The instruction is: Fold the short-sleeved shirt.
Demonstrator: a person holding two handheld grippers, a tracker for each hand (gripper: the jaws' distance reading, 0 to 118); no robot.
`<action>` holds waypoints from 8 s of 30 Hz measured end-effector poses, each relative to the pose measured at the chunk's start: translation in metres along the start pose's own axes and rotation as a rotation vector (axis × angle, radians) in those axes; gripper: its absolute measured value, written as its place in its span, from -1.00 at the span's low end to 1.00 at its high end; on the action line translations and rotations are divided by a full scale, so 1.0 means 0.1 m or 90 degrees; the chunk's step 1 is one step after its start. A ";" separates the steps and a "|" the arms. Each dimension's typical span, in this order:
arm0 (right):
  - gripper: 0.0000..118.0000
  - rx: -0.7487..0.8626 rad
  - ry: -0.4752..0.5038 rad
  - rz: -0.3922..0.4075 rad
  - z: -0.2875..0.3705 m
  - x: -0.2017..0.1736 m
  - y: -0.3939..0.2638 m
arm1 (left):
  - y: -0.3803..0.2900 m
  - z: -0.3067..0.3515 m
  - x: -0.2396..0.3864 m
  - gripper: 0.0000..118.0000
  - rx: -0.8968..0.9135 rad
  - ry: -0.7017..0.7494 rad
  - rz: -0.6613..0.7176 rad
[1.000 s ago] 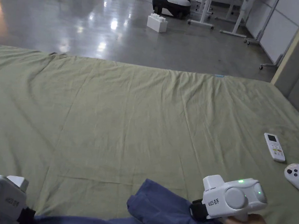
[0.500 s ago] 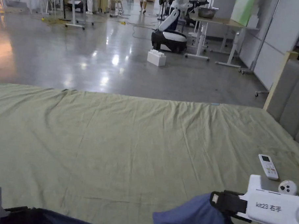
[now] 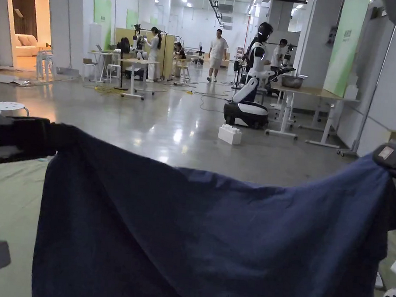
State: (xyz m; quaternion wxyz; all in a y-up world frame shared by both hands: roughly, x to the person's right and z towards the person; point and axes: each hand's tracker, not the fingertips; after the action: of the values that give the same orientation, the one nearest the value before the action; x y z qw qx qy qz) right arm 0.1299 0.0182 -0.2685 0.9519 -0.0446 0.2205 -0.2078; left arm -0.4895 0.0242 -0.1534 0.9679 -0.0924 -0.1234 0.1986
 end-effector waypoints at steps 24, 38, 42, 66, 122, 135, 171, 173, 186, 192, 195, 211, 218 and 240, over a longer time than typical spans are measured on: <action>-0.97 0.112 -0.044 0.021 0.07 -0.41 1.10 | 0.87 0.14 -0.11 -0.86 0.114 0.057 -0.025; -0.97 0.106 -0.052 0.034 -0.48 -0.36 1.19 | 1.06 -0.41 -0.35 -0.86 0.100 0.075 0.003; -0.97 0.099 -0.038 0.015 -0.75 -0.27 1.19 | 1.12 -0.64 -0.47 -0.86 0.098 0.096 -0.008; -0.97 0.087 -0.062 0.004 -2.24 0.05 1.26 | 1.25 -2.03 -1.12 -0.86 0.081 0.127 0.016; 0.39 -0.311 -0.298 -0.179 1.33 1.70 -3.83 | -3.71 0.24 -2.34 0.30 -0.262 0.150 0.162; 0.56 -0.105 -0.302 0.168 1.47 -0.20 -2.97 | -2.48 0.99 -0.07 0.75 0.072 0.292 -0.178; -1.00 -0.076 -0.228 0.246 1.44 -0.65 -2.76 | -2.59 0.71 -0.38 -0.98 -0.049 0.279 -0.244; -1.00 -0.096 -0.231 0.244 1.41 -0.62 -2.82 | -2.76 0.61 -0.65 -0.64 -0.105 0.260 -0.223; -1.00 -0.192 -0.252 0.208 1.35 -0.49 -3.03 | -3.68 0.02 -1.79 0.10 -0.519 0.358 -0.293; -1.00 -0.198 -0.263 0.184 1.40 -0.42 -3.06 | -3.82 -0.13 -1.78 -0.69 -0.570 0.385 -0.302; -1.00 -0.201 -0.268 0.180 1.43 -0.40 -3.07 | -3.87 -0.18 -1.77 -0.70 -0.580 0.397 -0.303; 0.38 -0.360 -0.381 0.173 1.36 0.78 -3.67 | -3.94 -0.42 -1.63 -0.72 -0.461 0.257 -0.131; 0.09 -0.419 -0.352 0.112 1.17 1.19 -3.95 | -3.84 -0.31 -1.50 -0.72 -0.581 0.404 -0.294; -0.85 -0.392 -0.346 0.041 1.23 1.19 -3.84 | -3.78 -0.08 -1.60 -0.82 -0.358 0.229 -0.089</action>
State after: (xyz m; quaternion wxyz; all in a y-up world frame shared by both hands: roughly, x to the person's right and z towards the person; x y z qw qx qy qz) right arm 0.1370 -0.3818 -0.1379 0.9239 -0.3735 0.0144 -0.0826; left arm -0.4931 -0.3836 -0.1074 0.9222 -0.3803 -0.0069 0.0703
